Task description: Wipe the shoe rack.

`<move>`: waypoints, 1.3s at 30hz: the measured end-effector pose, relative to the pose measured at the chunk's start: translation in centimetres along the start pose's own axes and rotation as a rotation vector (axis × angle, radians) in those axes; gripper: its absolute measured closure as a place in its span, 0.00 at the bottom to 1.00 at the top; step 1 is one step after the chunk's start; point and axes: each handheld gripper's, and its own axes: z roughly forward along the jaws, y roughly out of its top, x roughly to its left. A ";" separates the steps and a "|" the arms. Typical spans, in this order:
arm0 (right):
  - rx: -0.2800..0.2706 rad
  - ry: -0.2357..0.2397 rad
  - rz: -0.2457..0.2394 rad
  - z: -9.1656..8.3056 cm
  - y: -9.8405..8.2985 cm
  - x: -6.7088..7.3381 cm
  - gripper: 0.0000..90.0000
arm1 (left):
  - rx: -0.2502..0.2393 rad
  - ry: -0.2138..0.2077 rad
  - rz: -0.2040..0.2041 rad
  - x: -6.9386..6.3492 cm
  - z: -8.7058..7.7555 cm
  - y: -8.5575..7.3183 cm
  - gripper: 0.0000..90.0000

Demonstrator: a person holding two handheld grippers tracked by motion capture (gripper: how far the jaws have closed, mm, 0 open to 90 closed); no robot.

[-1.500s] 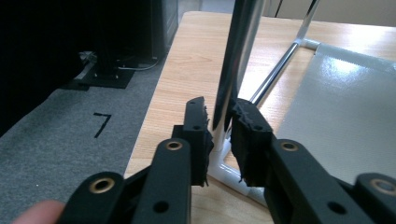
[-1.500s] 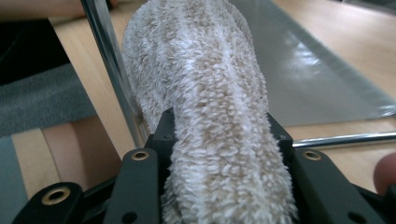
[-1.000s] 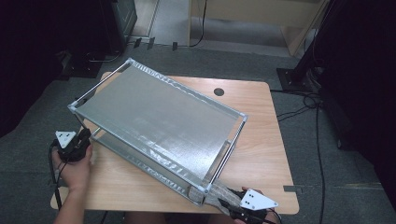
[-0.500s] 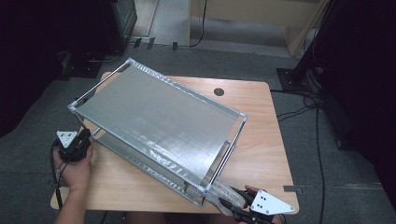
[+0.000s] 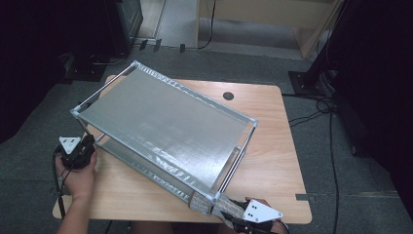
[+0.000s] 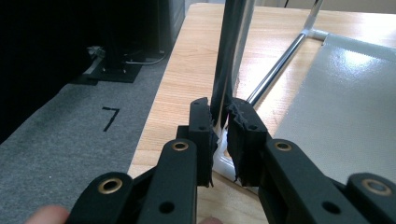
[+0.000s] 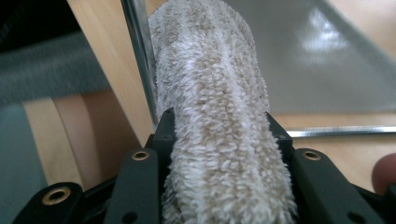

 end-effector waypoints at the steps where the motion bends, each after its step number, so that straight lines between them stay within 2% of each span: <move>1: -0.019 0.003 0.007 -0.2 0.3 0.0 0.67 | 0.001 0.001 0.003 0.0 0.0 0.0 0.89; 3: -0.021 -0.005 0.001 -0.3 0.5 0.1 0.67 | 0.002 0.002 0.007 0.0 0.0 0.0 0.90; 4: -0.005 -0.013 -0.003 -0.1 0.5 0.1 0.67 | 0.003 0.003 0.008 -0.1 0.0 0.0 0.90; 8: 0.115 -0.065 -0.017 1.9 -0.4 0.3 0.67 | 0.005 0.003 0.007 -0.1 0.0 0.0 0.90; 10: 0.151 -0.072 0.001 2.8 -0.6 0.1 0.68 | 0.005 0.002 0.007 -0.1 0.0 0.0 0.90; 14: 0.188 -0.100 0.045 3.7 -0.4 -0.7 0.69 | 0.004 0.000 0.001 0.0 0.0 0.0 0.91; 19: 0.205 -0.114 0.105 4.1 -0.2 -1.9 0.70 | 0.001 -0.010 -0.007 0.1 0.0 0.0 0.91; 21: 0.209 -0.109 0.109 4.2 -0.2 -2.4 0.70 | 0.001 -0.012 -0.007 0.2 -0.1 0.0 0.91; 23: 0.215 -0.098 0.133 4.3 -0.1 -3.2 0.70 | -0.002 -0.018 -0.012 0.2 -0.1 -0.1 0.91; 26: 0.211 -0.073 0.156 4.2 -0.2 -4.1 0.70 | -0.023 -0.045 -0.027 0.4 -0.4 -0.2 0.91; 29: 0.212 -0.072 0.157 4.0 -0.3 -4.6 0.70 | -0.053 -0.085 -0.033 0.6 -0.7 -0.3 0.91; 32: 0.218 -0.065 0.147 3.8 -0.4 -4.9 0.70 | -0.071 -0.104 -0.027 0.5 -0.7 -0.3 0.94; 33: 0.221 -0.063 0.152 3.8 -0.3 -5.0 0.70 | -0.077 -0.116 -0.018 0.5 -0.7 -0.3 0.94; 35: 0.215 -0.051 0.154 3.8 -0.4 -5.2 0.70 | -0.102 -0.170 -0.020 0.2 -0.6 -0.3 0.86; 37: 0.213 -0.040 0.154 3.7 -0.5 -5.4 0.70 | -0.117 -0.180 0.002 -0.1 -0.6 -0.2 0.79; 39: 0.214 -0.035 0.151 3.7 -0.5 -5.5 0.70 | -0.118 -0.171 0.006 -0.3 -0.4 0.0 0.75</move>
